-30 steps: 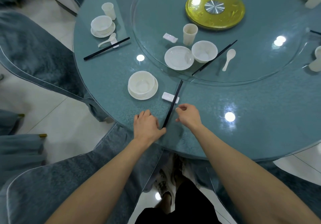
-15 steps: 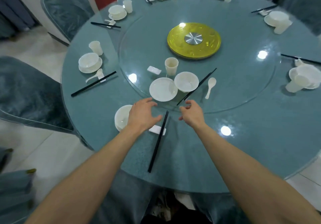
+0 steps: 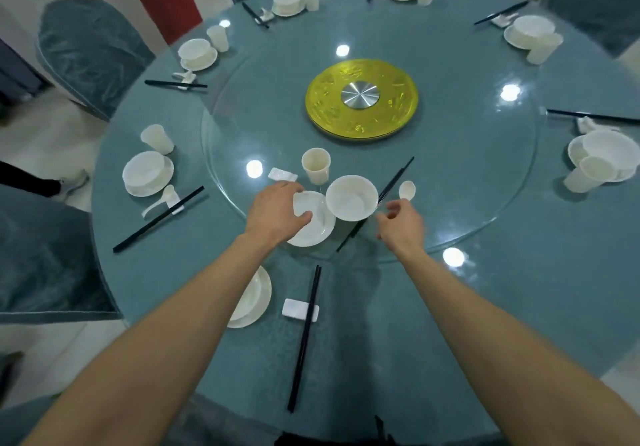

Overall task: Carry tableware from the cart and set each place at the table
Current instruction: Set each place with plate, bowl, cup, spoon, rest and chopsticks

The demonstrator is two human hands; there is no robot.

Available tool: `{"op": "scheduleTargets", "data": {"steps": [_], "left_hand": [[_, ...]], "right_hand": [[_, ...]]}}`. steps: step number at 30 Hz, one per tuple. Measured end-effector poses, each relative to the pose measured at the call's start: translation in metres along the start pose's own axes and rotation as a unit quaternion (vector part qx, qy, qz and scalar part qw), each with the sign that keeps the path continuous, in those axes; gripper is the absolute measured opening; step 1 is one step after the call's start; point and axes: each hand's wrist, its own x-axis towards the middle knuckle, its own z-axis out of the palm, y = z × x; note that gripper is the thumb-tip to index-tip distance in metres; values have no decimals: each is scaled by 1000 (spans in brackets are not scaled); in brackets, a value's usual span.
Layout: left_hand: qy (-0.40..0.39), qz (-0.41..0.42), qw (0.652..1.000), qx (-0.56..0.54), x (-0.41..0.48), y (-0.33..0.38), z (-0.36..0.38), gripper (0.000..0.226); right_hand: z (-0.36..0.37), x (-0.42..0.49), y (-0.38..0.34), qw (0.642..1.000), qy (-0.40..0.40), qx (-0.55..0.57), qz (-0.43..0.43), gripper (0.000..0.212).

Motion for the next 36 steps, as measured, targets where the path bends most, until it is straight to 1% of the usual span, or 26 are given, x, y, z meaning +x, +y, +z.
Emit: {"op": "scheduleTargets", "data": {"steps": [2, 5, 10, 12, 19, 21, 26, 29, 32, 36], "left_hand": [[-1, 13, 1000, 1, 11, 7, -1, 55], [7, 30, 1000, 2, 26, 15, -2, 53], [3, 29, 1000, 4, 43, 16, 5, 52], [4, 29, 1000, 3, 46, 14, 7, 51], [-2, 40, 999, -4, 44, 5, 16, 47], [4, 47, 999, -3, 40, 3, 19, 45], [19, 58, 998, -11, 31, 2, 25, 38], [33, 67, 996, -49, 26, 10, 27, 28], [18, 37, 990, -134, 20, 23, 26, 17], [-8, -2, 970, -242, 15, 30, 28, 7]], "right_hand": [[-5, 9, 4, 999, 37, -26, 28, 23], [-11, 21, 12, 994, 62, -75, 53, 26], [-8, 33, 24, 987, 54, -123, 92, 40], [-7, 35, 27, 986, 48, -125, 98, 38], [-9, 37, 34, 989, 55, -99, 91, 17], [-10, 35, 36, 990, 71, -87, 90, 14], [-20, 20, 29, 985, 137, -63, 80, 18], [-21, 6, 22, 986, 158, -34, 47, 18], [-14, -11, 12, 991, 131, -14, -19, 14], [3, -37, -4, 990, 97, 5, -100, 12]]}}
